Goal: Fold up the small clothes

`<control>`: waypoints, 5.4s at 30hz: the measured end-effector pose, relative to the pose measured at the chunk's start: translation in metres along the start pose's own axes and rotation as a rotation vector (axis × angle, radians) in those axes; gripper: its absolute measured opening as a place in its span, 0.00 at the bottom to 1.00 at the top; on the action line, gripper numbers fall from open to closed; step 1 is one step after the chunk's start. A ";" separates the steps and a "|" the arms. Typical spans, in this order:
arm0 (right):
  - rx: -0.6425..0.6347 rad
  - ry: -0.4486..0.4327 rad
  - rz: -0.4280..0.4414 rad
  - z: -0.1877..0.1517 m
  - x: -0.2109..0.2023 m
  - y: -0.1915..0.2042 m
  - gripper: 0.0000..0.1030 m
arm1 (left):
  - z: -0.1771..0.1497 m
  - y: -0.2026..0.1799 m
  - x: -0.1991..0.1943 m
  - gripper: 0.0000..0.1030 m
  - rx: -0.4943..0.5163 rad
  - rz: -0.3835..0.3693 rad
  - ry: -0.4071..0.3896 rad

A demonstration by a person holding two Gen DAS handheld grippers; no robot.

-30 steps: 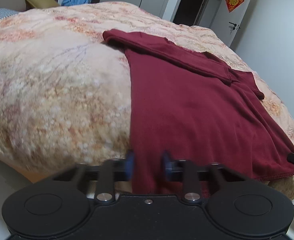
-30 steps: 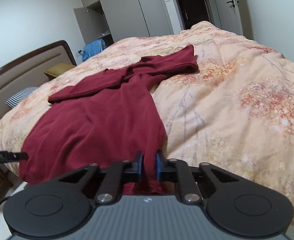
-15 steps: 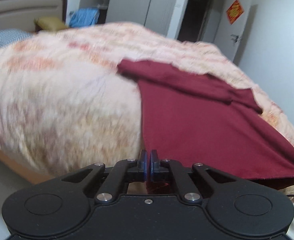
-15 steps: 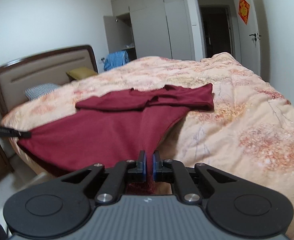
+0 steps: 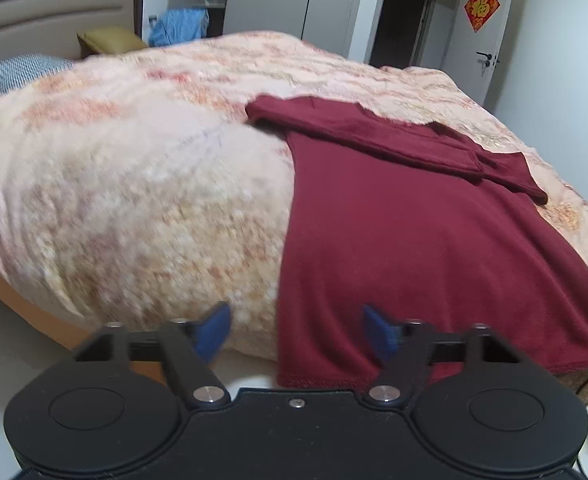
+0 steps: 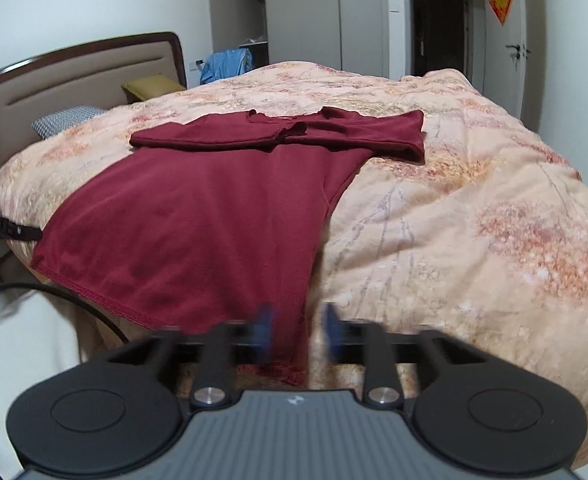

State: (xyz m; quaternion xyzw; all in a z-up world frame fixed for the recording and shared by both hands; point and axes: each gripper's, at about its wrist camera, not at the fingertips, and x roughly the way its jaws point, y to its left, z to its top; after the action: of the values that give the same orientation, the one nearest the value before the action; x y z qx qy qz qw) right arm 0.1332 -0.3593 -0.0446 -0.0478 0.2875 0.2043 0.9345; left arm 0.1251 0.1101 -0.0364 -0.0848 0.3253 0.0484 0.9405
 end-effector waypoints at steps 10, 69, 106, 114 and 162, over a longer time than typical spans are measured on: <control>-0.411 -0.046 -0.007 0.012 0.021 0.050 0.92 | 0.009 -0.028 0.000 0.99 0.091 0.001 -0.058; -0.383 -0.056 0.204 0.072 0.009 0.044 0.12 | -0.016 -0.057 -0.003 0.07 0.470 -0.009 -0.182; -0.759 -0.276 -0.233 -0.016 -0.003 0.107 0.48 | 0.072 -0.053 -0.037 0.05 0.341 -0.131 -0.256; -0.723 -0.269 -0.225 -0.023 -0.018 0.097 0.06 | 0.046 -0.047 -0.052 0.03 0.326 -0.123 -0.304; -0.714 -0.135 -0.194 0.231 0.200 -0.016 0.17 | 0.255 -0.080 0.196 0.07 0.484 -0.056 -0.100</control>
State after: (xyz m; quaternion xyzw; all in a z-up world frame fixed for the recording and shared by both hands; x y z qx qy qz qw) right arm 0.4098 -0.2554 0.0356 -0.3843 0.1299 0.2048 0.8908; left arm 0.4443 0.0870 0.0497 0.1367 0.2781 -0.0529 0.9493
